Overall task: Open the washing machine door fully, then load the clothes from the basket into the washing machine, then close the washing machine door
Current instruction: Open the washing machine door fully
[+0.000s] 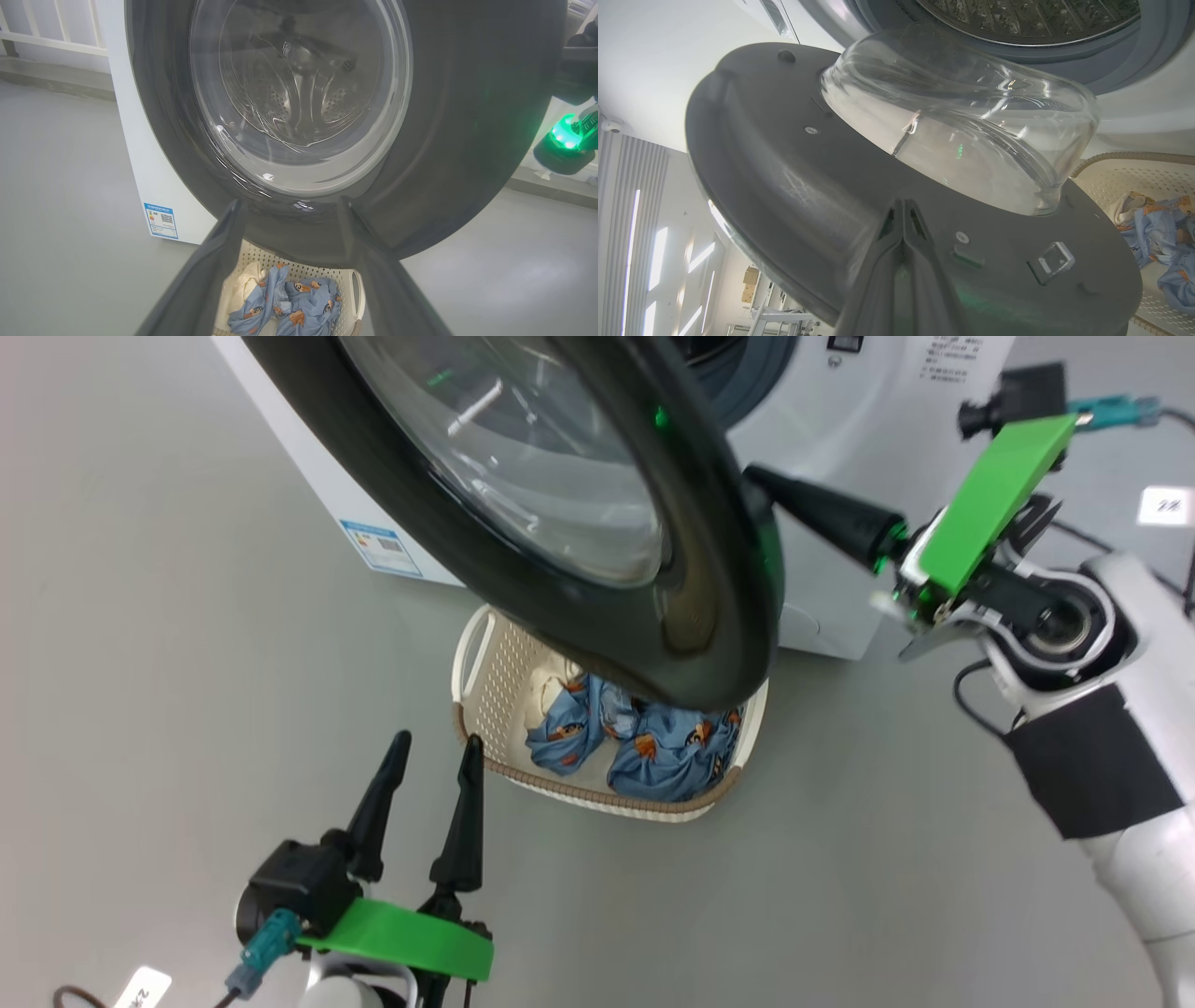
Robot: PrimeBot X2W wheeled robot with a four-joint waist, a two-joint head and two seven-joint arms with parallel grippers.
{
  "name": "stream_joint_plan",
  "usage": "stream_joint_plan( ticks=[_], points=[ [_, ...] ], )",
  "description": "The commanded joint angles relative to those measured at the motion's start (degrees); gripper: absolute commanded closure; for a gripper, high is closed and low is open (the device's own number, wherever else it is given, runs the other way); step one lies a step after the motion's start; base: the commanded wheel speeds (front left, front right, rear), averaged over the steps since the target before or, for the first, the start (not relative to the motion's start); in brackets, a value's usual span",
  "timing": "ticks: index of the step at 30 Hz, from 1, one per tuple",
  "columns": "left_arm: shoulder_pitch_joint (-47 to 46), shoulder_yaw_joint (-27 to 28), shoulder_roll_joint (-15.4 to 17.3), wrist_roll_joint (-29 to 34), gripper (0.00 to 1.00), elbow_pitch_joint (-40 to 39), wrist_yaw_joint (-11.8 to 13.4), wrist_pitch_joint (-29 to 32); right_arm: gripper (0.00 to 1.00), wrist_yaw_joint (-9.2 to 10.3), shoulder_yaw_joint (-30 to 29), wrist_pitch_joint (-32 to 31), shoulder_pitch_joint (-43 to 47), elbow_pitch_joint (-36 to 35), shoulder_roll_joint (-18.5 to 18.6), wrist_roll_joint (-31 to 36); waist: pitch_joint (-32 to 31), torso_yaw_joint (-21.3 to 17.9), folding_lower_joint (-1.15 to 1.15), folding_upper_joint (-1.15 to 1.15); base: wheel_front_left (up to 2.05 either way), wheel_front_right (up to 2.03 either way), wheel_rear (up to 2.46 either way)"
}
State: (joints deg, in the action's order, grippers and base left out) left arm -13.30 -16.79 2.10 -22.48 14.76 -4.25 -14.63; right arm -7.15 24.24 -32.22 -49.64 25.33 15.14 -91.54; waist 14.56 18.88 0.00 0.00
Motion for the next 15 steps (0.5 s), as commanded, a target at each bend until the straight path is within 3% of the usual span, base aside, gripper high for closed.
stream_joint_plan(
  ticks=[1, 15],
  points=[
    [0.64, 2.06, 0.77, 0.68, 0.00, -0.99, -0.27, -0.37, 1.00, -0.34, 1.13, -0.61, 1.40, -2.32, -1.83, 0.53, -1.42, 0.36, 0.00, 0.00, 0.00, 0.00, 0.00],
    [4.34, 4.15, 0.77, 3.02, 0.00, -1.21, -1.05, -0.37, 1.00, -0.34, 3.89, -2.66, 7.64, -5.20, -5.46, 0.65, -4.97, 2.20, 0.00, 0.00, 0.00, 0.00, 0.00]
  ],
)
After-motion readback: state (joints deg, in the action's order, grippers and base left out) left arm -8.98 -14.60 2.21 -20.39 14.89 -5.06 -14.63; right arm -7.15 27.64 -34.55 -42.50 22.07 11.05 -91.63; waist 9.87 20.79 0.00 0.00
